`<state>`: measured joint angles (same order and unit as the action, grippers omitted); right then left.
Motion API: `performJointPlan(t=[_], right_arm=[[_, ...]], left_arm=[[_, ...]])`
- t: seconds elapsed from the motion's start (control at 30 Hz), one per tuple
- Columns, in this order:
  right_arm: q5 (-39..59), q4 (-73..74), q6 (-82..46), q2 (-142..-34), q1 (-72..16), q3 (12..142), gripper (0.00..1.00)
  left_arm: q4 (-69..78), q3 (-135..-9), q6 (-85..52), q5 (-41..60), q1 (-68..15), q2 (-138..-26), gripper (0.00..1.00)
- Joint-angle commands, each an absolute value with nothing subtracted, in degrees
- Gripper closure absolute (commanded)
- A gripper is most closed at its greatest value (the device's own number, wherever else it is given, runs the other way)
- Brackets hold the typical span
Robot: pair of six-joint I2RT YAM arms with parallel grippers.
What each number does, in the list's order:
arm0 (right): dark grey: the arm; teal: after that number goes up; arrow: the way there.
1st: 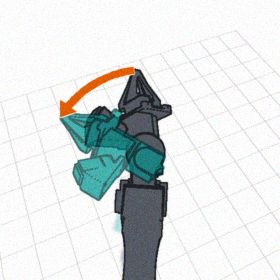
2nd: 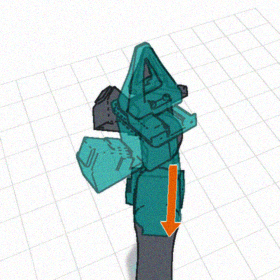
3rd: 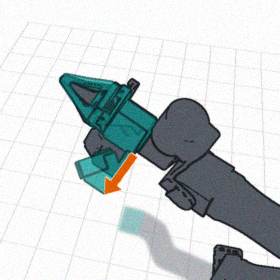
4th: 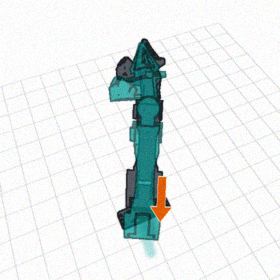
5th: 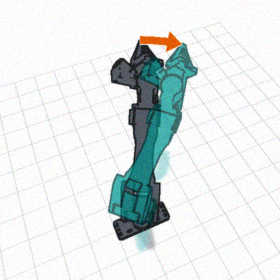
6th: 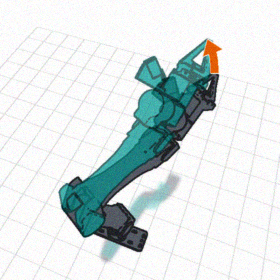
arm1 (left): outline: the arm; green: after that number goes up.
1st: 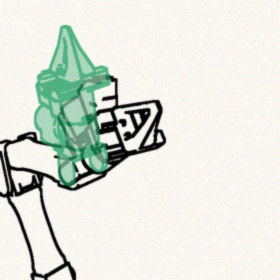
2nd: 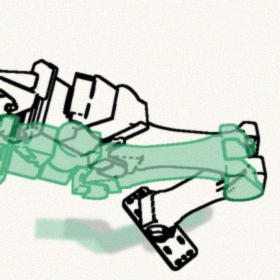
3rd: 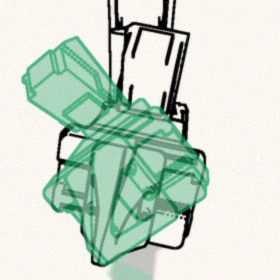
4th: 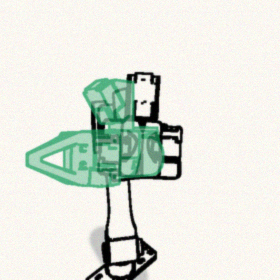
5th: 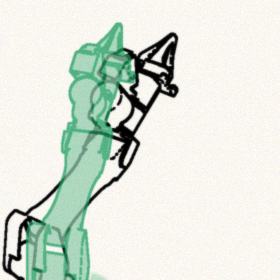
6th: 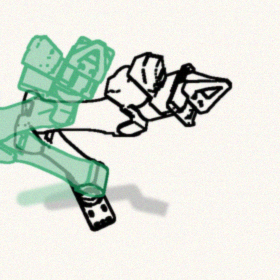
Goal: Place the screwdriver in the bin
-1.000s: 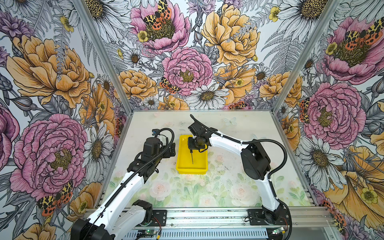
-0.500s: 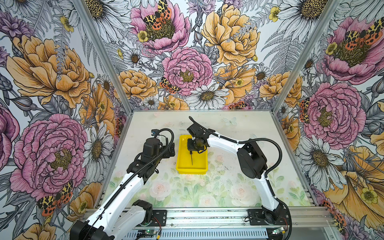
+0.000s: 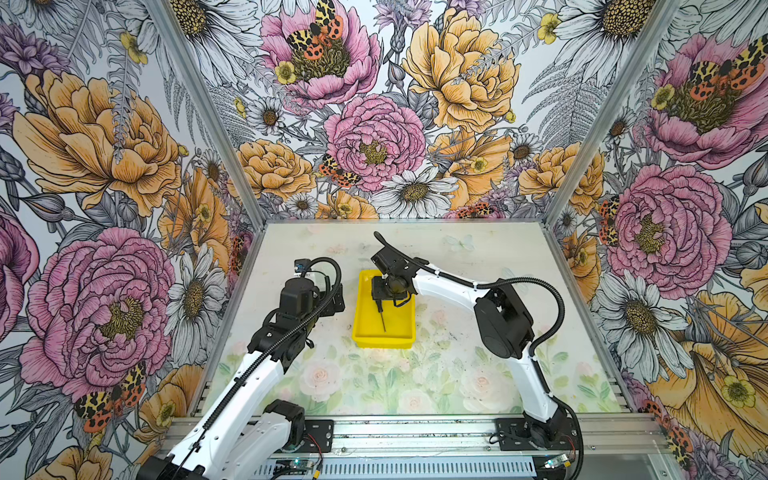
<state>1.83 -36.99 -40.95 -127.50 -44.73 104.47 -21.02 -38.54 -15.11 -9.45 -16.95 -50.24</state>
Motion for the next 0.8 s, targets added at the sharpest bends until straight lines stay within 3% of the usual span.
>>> performJointPlan(t=[0.0, 0.13, 0.47, 0.6, 0.77], right_arm=[[-3.17, -36.02, -37.23, -120.85, -45.15, 105.56, 0.45], [-9.31, -35.09, -31.59, -113.62, -45.09, 102.86, 0.43], [-25.40, -34.19, -22.89, -88.35, -42.59, 79.47, 0.01], [-29.48, -31.23, -22.46, -72.90, -37.75, 65.16, 0.01], [-35.89, -28.29, -22.80, -53.74, -28.25, 48.72, 0.00]], left_arm=[[-21.75, -38.93, -15.73, -9.20, -15.94, -49.49, 0.01], [-20.62, -36.94, -16.12, -6.98, -14.20, -48.11, 0.01], [-18.55, -33.33, -22.72, -6.23, -4.54, -45.04, 0.01], [-15.26, -31.71, -18.31, -1.33, -1.58, -43.56, 0.01], [-9.89, -29.38, -12.72, -7.02, -2.22, -43.32, 0.01]])
